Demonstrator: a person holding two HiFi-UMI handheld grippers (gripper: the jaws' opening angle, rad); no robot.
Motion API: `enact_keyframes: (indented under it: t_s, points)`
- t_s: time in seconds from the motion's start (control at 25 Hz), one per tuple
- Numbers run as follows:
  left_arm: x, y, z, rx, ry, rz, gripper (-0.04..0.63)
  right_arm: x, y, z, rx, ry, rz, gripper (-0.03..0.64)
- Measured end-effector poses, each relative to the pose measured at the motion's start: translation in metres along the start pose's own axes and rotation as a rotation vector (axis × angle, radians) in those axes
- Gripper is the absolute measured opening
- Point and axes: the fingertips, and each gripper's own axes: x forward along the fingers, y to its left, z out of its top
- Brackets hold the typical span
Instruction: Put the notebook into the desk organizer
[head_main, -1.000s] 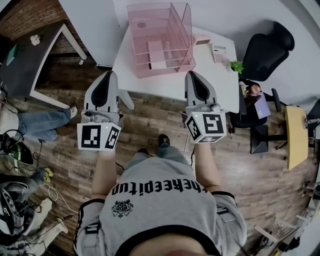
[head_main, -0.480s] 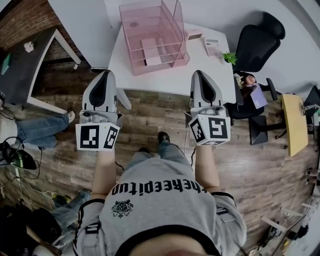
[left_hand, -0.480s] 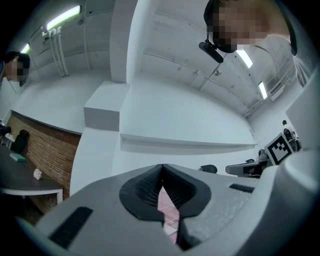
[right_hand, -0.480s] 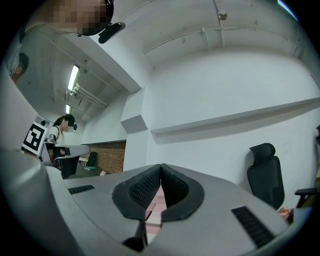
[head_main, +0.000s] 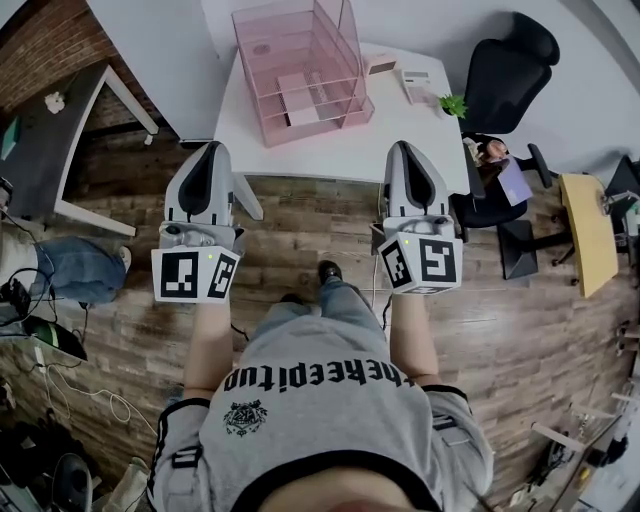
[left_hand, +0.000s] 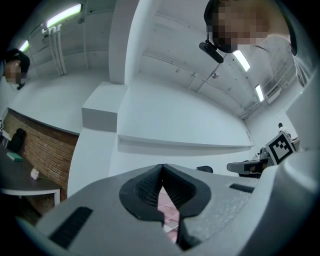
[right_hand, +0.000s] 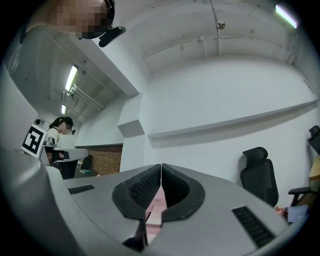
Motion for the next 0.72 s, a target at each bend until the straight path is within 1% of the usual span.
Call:
enact_keyframes:
  t_s: [0.4,0.72]
  points:
    - [-0.010,-0.005,0.000,-0.012,0.001,-0.023,0.003,-0.016,0.004,0.002,0.014,0.006,-0.026,0.002]
    - [-0.014,0.002,0.001,-0.017,-0.003,-0.007,0.003,-0.018,0.007,0.003,0.013,0.003,-0.040,0.003]
